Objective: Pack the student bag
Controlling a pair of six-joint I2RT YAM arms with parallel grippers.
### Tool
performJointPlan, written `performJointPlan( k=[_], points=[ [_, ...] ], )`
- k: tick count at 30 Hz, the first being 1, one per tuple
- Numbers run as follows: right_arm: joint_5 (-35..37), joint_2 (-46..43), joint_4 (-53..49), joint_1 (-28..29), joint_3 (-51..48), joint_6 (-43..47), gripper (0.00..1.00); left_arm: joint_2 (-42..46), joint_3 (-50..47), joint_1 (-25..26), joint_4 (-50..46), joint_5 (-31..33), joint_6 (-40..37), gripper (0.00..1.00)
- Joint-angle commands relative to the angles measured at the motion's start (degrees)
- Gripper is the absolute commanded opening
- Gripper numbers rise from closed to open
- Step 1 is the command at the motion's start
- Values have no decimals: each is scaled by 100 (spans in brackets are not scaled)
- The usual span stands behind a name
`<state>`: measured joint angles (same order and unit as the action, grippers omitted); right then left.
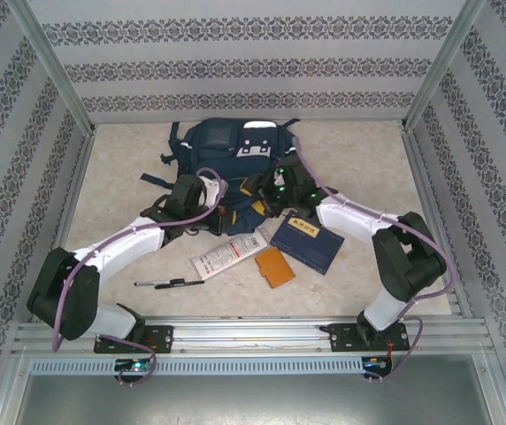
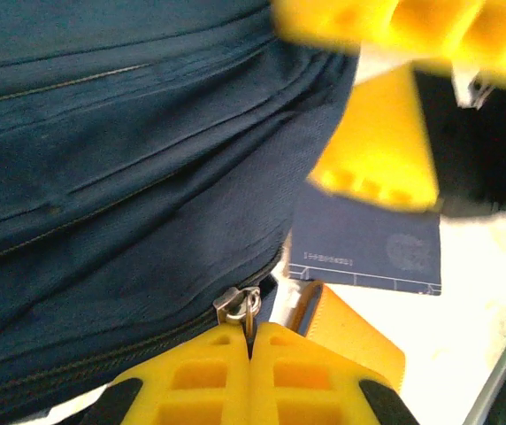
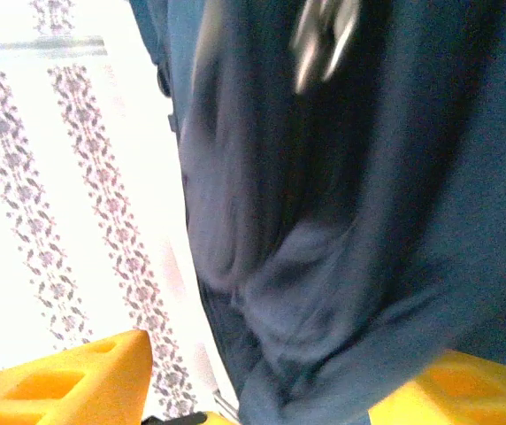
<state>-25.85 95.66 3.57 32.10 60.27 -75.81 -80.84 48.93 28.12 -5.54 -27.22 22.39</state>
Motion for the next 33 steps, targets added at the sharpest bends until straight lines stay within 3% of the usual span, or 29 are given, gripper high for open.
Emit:
performJointPlan(
  k=[1,2,6,7,12,15,17,19,21,23,27,30,33],
  points=[
    [476,268,-65,260,288,-292,60,-149,233,199,581,-342,189,0],
    [463,377,5,268,323,-395,55,-168,222,206,688,-376,277,0],
    [361,426,-8,144,342,-309,3,-14,274,192,264,115,-47,0],
    [346,361,-180,87,353,-195,0,63,305,179,10,371,-218,0],
    [-75,12,-847,-538,195,651,0,626,-25,-352,-823,1713,-1140,0],
    [-474,-56,-999,-893,198,1289,0,745,-268,-921,-963,1493,-1517,0],
    [-573,-63,-1216,-932,347,1572,20,615,-190,-950,-1101,1150,-1671,0],
    [-201,-180,-1300,-688,383,1489,41,386,-59,-774,-969,353,-1360,0],
    [315,-265,-1299,-323,352,1096,48,257,14,-429,-590,-21,-981,0],
    [677,-218,-1250,12,307,575,49,198,96,-79,-244,36,-785,0],
    [1153,55,-1192,440,287,-290,50,64,205,103,525,-164,-164,0],
    [1249,269,-1150,507,403,-355,46,-5,226,131,834,-325,133,0],
    [1319,270,-1247,449,469,-74,16,129,196,117,568,-153,-157,0]
  ],
)
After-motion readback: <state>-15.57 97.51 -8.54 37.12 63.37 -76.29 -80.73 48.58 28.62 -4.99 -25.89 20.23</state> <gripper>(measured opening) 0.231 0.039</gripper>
